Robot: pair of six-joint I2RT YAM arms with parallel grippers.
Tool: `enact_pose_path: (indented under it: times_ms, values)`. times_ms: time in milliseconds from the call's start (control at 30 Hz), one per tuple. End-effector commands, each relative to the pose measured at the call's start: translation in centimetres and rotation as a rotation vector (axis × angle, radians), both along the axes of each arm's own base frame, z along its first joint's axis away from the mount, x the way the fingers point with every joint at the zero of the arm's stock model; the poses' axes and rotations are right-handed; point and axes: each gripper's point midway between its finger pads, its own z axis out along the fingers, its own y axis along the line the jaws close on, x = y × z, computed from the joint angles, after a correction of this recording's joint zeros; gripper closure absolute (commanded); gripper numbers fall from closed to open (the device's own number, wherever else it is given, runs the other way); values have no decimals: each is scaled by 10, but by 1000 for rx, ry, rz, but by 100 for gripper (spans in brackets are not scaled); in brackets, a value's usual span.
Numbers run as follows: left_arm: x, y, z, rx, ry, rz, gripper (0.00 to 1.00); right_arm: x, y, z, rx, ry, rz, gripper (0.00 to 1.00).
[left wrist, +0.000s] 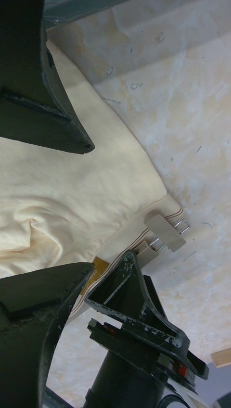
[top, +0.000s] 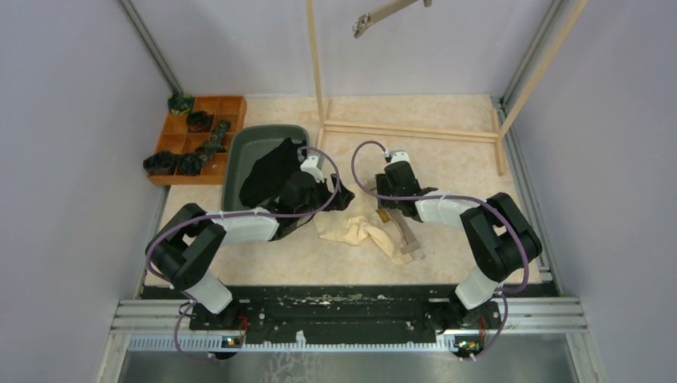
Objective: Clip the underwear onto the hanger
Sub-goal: Open the clamp at the hanger.
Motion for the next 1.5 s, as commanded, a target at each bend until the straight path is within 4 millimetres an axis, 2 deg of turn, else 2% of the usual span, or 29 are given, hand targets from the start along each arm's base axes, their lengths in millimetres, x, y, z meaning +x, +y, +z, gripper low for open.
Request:
enact_pose_path:
  times_ms: [0,200,267,367,467,633,700,933,1067,1467]
  values:
    - [0,-2,12,-41,-23,-8,12,1,6,11,42,-39,3,43]
    - [0,-1,13,-45,-23,-7,12,-3,5,1,46,-22,-3,55]
    - [0,-1,13,-46,-22,-6,12,-3,5,1,50,-24,-5,63]
    - [0,-1,14,-49,-25,-6,12,-1,5,7,56,-40,-9,79]
    - [2,-4,17,-62,-30,-15,12,2,2,22,68,-91,-27,88]
    - [6,-13,24,-109,-34,-55,12,3,-2,50,92,-174,-40,90]
    - [9,-18,28,-131,-40,-73,12,3,-5,57,94,-194,-45,93]
    - [11,-39,44,-236,-73,-166,12,5,-6,78,115,-248,-51,93]
    - [12,-47,45,-275,-73,-189,14,4,-1,83,133,-252,-27,93]
    - [19,-63,51,-353,-85,-223,19,-2,4,81,147,-246,-5,95]
